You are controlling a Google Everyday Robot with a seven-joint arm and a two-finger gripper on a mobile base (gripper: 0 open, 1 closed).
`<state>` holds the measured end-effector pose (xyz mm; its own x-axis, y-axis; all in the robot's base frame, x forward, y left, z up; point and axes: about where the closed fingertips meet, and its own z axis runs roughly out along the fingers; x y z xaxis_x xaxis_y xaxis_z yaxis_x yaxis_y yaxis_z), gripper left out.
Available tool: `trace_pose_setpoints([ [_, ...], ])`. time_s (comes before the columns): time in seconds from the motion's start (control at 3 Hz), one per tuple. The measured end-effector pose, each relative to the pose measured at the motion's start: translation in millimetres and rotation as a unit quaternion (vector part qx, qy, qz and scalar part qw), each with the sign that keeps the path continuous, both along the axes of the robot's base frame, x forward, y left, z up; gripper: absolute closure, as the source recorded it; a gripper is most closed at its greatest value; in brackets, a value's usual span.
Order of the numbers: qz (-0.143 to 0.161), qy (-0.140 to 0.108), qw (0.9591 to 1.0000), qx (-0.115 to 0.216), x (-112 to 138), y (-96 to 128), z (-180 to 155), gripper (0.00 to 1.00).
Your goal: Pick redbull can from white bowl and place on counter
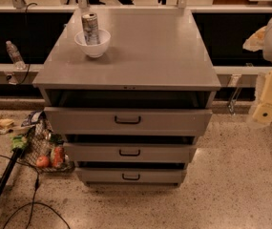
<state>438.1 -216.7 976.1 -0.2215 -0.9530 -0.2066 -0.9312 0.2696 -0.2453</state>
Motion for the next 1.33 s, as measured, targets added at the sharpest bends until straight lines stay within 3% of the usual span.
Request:
trace_pose_setpoints([
  [0.33,0.004,-0.008,0.9999,0.006,2,2,3,0.0],
  [0.67,0.011,-0.03,0.9967,0.075,33,16,-1,0.0],
  [1.0,0.02,-0.063,0.9794,0.191,89,41,-8,0.0],
  [1.33,0.022,-0.093,0.9462,0.309,157,89,-15,0.0],
])
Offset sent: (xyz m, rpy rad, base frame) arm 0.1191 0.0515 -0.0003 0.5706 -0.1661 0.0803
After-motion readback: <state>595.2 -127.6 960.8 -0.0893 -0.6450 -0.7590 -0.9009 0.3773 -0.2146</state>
